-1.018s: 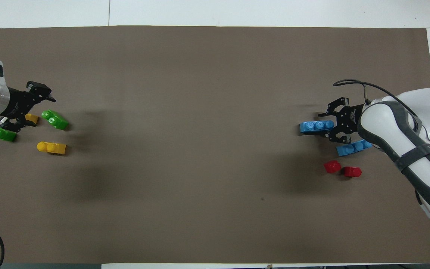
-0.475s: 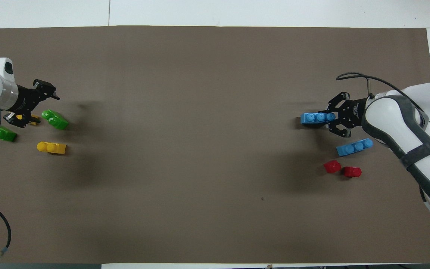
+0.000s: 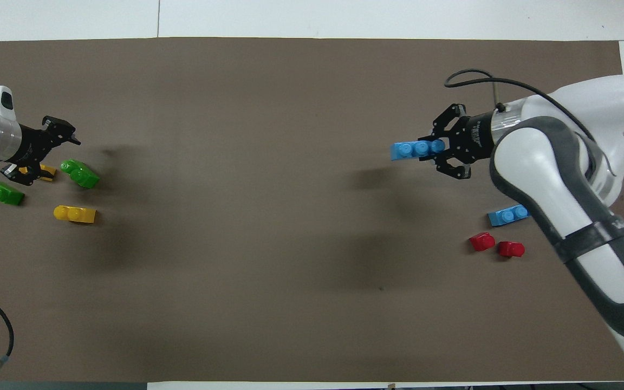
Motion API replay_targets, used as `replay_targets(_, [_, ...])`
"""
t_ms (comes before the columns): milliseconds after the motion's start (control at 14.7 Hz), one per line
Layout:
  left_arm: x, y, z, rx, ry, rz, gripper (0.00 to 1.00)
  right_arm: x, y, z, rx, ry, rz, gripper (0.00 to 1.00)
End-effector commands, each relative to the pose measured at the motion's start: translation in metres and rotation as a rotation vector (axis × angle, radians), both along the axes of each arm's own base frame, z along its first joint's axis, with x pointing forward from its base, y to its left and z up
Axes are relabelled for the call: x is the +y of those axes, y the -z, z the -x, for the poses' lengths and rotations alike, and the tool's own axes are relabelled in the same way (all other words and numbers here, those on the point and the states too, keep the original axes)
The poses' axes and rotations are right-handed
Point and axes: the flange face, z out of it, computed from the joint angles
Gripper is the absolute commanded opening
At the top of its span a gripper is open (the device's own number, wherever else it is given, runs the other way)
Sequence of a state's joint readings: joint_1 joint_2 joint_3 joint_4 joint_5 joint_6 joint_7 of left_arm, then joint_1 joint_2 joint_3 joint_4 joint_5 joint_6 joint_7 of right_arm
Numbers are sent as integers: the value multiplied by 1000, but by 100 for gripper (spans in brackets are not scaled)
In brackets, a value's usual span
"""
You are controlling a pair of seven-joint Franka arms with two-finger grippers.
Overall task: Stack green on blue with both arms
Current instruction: 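Carry the blue brick toward the table center while the left gripper reaches the green brick, then grasp and lift the green brick with the left gripper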
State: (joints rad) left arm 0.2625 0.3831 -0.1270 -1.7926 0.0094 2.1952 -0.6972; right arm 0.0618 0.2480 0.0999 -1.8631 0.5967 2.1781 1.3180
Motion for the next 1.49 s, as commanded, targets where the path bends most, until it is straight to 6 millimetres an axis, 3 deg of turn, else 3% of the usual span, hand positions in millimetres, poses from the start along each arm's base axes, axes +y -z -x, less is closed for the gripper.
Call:
replay_targets(0, [1, 13, 2, -18, -14, -15, 100, 63, -5, 5, 0, 102, -19, 0])
replay_targets(68, [1, 14, 2, -17, -19, -14, 100, 83, -5, 8, -12, 140, -21, 0])
replay_targets(204, [0, 18, 4, -11, -18, -13, 100, 105, -1, 15, -7, 167, -23, 0])
replay_targets(339, [-2, 30, 11, -12, -16, -14, 100, 154, 3, 35, 10, 135, -25, 0])
replay_targets(611, [-1, 33, 13, -9, -17, -15, 100, 221, 48, 70, 63, 5, 12, 0])
replay_targets(679, [-1, 33, 14, -7, -17, -14, 94, 223, 54, 71, 67, -5, 17, 0])
replay_targets(747, [-1, 33, 14, -7, -17, -14, 79, 224, 59, 72, 75, -7, 20, 0])
replay_targets(882, [-1, 33, 13, -9, -17, -15, 32, 243, 71, 81, 75, 2, 14, 0])
replay_targets(1018, [-2, 31, 13, -11, -16, -14, 0, 245, 82, 77, 76, 52, 16, 0])
replay_targets(1154, [-2, 30, 11, -11, -16, -14, 0, 255, 93, 81, 66, 71, 19, 0])
replay_targets(1425, [-12, 18, 9, 11, -12, -12, 0, 253, 102, 82, 77, 74, 28, 0])
